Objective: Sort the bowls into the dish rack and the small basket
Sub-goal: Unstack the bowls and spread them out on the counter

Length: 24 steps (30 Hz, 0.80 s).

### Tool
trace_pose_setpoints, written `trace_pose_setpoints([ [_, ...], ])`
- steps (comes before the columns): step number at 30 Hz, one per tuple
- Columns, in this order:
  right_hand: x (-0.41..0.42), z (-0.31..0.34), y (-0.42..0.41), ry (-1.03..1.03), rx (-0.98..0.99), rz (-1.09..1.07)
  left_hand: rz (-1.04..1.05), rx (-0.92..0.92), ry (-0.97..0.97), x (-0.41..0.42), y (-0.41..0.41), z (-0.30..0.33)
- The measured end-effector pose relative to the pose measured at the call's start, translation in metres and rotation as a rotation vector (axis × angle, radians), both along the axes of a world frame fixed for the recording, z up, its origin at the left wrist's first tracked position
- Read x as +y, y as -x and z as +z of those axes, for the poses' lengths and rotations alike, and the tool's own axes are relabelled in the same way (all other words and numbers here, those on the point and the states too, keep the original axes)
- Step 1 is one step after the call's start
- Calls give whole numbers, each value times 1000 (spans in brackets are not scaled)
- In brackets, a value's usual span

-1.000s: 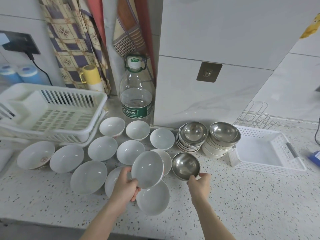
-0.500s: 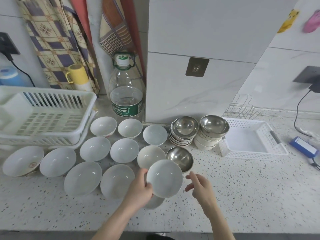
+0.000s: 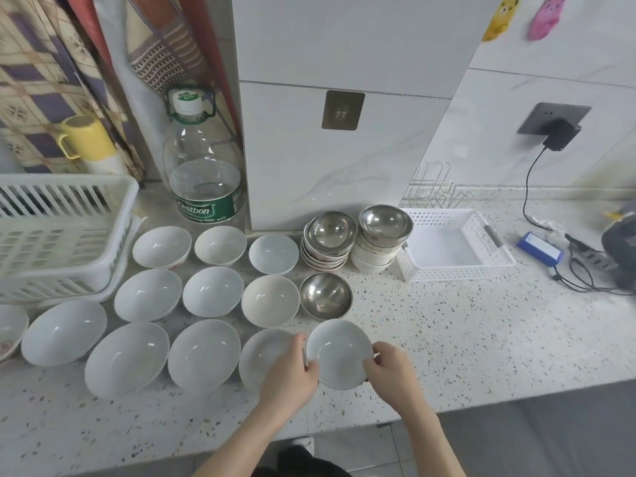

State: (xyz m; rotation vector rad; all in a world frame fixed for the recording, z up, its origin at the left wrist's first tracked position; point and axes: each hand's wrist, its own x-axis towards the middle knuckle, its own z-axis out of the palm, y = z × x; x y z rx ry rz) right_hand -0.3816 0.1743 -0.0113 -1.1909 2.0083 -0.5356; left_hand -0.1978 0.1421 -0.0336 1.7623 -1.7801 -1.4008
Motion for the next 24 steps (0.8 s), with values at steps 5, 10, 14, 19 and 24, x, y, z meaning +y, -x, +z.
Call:
trace_pose_setpoints([
  [5, 1, -9, 1, -39, 26, -11, -79, -129, 113, 7, -4, -2],
  [10, 0, -22, 0, -69, 83, -6, -128, -200, 141, 15, -3, -2],
  [14, -2, -31, -2, -104, 36, -49, -166, -267, 148, 15, -3, -3],
  [19, -7, -36, -2, -123, 15, -50, -194, -314, 163, 11, -1, -8],
  [24, -10, -39, -2, -144, -34, -67, -194, -322, 171, 6, 2, -14],
])
